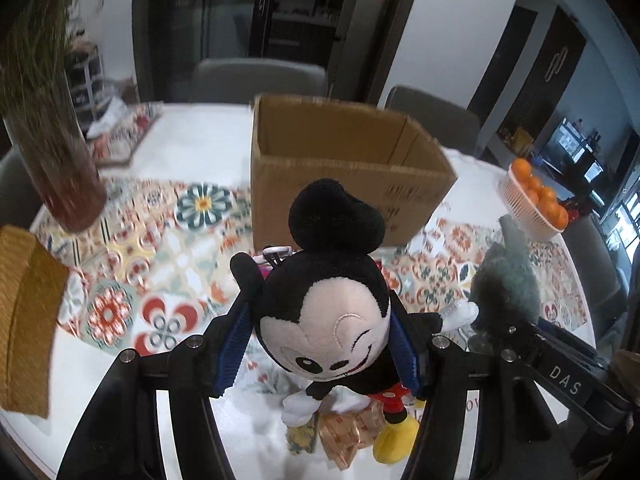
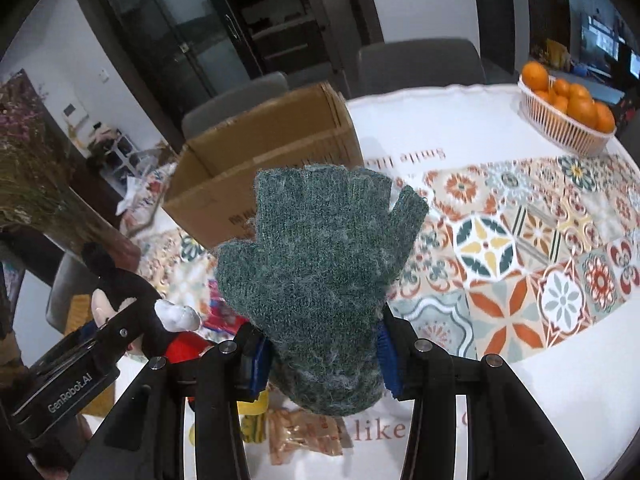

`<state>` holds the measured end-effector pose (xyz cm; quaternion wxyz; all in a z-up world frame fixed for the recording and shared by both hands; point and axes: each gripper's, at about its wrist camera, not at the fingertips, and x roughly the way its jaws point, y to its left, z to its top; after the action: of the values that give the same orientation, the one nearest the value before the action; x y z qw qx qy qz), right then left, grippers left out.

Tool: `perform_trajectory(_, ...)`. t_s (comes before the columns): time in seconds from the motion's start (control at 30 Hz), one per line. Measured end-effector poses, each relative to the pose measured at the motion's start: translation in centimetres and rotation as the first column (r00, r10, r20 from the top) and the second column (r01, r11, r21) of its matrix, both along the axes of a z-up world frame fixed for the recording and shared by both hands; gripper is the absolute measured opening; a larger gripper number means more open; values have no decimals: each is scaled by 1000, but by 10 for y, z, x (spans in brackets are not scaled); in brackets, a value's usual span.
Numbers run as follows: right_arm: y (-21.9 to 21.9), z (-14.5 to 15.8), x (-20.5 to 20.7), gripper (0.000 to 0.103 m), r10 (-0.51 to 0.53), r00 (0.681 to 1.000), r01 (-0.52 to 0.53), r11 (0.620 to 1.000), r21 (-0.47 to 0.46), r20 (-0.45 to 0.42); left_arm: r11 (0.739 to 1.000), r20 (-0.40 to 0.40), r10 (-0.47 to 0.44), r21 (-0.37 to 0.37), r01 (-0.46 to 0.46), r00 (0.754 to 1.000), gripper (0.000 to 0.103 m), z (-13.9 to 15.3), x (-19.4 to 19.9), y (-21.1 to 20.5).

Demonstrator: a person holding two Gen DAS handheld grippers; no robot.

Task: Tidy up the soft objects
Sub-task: 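Carry Mickey plush and green glove over the box and release both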

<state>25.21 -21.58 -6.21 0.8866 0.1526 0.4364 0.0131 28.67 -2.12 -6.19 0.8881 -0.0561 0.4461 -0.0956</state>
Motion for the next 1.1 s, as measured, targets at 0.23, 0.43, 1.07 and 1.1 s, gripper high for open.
perform_trajectory(0.23, 3, 28, 6, 45, 19, 997, -18, 1000, -11, 78, 1000, 104, -6, 20, 4, 995, 62, 34, 4, 1)
perform_trajectory(0.43, 7, 53, 21, 45, 32, 990, -29, 999, -25, 139, 1000, 159, -7, 16, 5, 987, 62, 55, 22, 2)
perform_trajectory(1.07, 6, 100, 92, 45, 103, 973, -87, 992, -88, 204, 999, 255, 27, 26, -35, 967, 62, 100, 95, -3)
perform_trajectory(1.1, 6, 100, 96, 45, 107, 973, -89, 991, -95, 204, 999, 254, 32, 25, -40, 967, 62, 101, 100, -3)
